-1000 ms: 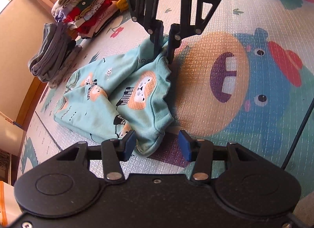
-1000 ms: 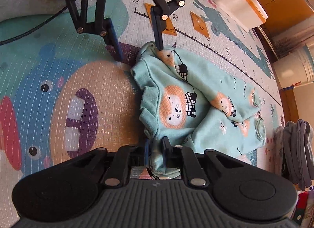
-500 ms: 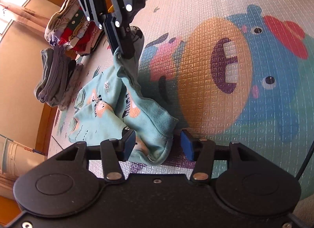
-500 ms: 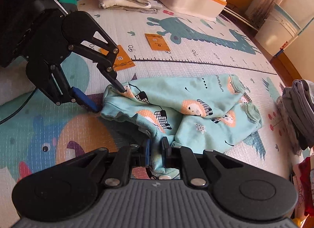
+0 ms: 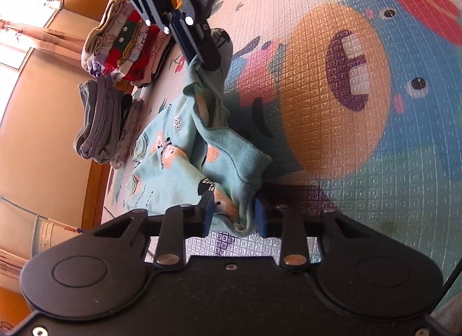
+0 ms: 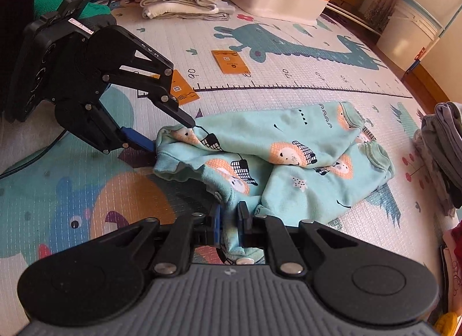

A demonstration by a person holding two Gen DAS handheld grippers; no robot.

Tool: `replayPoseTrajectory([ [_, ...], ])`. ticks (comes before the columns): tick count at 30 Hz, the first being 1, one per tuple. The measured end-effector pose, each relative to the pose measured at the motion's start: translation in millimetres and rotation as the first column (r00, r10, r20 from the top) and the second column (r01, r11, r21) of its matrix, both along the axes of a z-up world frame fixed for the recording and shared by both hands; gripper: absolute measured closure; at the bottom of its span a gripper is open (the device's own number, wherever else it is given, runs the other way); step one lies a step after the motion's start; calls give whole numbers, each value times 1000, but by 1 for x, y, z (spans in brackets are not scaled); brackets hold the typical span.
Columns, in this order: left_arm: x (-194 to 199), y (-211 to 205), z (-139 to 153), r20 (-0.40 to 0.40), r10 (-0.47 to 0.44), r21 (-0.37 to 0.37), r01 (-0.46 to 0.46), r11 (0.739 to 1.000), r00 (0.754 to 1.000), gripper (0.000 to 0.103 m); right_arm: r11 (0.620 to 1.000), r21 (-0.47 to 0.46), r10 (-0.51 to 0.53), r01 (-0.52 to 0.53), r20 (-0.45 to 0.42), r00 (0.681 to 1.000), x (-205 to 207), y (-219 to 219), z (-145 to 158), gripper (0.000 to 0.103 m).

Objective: Fold clothes

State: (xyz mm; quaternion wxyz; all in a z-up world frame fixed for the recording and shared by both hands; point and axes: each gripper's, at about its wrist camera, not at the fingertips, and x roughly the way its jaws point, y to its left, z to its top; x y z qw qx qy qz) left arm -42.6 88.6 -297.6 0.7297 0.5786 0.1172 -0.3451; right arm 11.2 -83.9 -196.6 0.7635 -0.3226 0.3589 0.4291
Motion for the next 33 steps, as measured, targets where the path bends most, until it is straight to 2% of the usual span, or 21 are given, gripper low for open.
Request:
replayPoseTrajectory([
  [1,0,0,2,-10,11,-12,-11,1000,1000,92,1000,-7,3,-3,-2,1000,-2,1,-2,90],
  [2,-1,-1,4,-20,16,-20,-17,1000,1000,96,1000,-14,6,-6,-5,1000,-3,1,-3,90],
  [7,-12,3,15,-88,29,-44,-33,998,996,97,999,-37,18,-19,-28,999,-10,2,-6,90],
  [10,-18,8,31,-146,24,-63,-34,997,989,97,998,-44,40,-42,-50,998,-19,4,-4,90],
  [14,-8,18,74,-239,26,-165,-67,984,971,97,997,-36,57,-61,-106,993,-29,2,6,91],
  [19,16,27,120,-287,41,-284,-126,951,957,97,999,-1,41,-42,-141,989,-21,-7,36,91],
  [22,37,29,134,-320,56,-353,-173,920,946,97,999,23,35,-33,-134,990,-5,-11,60,91],
  [26,68,31,152,-371,71,-444,-244,862,926,97,999,31,39,-35,-126,991,25,-16,85,91],
  [33,143,38,167,-469,96,-548,-375,748,878,97,997,62,-37,45,-126,991,121,-26,114,91],
])
